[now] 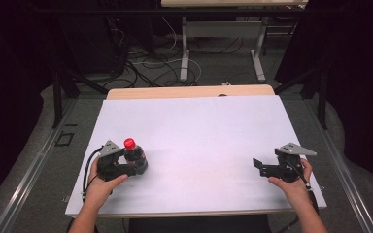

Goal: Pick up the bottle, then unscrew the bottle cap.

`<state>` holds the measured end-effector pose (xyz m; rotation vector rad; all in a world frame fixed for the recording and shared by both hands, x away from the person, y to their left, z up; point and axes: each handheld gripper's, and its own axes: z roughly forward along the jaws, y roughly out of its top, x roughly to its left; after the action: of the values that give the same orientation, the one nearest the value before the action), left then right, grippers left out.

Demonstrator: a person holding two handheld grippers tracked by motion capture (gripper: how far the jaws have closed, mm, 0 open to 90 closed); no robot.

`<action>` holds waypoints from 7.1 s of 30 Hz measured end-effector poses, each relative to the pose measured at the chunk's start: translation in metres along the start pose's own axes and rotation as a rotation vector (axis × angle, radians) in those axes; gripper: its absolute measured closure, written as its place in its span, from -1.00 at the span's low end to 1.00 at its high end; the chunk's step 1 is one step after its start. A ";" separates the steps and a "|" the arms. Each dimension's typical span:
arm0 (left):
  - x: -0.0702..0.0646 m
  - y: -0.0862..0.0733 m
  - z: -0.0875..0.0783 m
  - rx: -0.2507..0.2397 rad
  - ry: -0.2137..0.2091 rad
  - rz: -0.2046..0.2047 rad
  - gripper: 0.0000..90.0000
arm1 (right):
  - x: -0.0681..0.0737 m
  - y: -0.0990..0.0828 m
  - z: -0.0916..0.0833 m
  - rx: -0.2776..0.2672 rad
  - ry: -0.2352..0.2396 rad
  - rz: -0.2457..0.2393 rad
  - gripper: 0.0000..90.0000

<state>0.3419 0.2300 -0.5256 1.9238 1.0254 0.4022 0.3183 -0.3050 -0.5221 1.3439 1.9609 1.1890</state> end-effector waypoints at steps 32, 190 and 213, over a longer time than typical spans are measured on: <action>-0.010 -0.002 0.003 -0.010 0.013 0.031 -0.36 | 0.004 0.000 0.001 0.013 0.020 -0.010 -0.85; -0.178 0.040 0.049 0.045 -0.391 0.357 -0.35 | 0.151 0.140 0.007 0.144 0.998 -0.722 0.10; -0.172 0.042 0.049 0.035 -0.282 0.284 -0.35 | 0.190 0.111 -0.016 0.037 0.424 -0.288 0.21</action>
<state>0.2888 0.0562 -0.4974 2.0928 0.5827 0.2615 0.2842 -0.1227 -0.4028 0.8289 2.3789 1.3792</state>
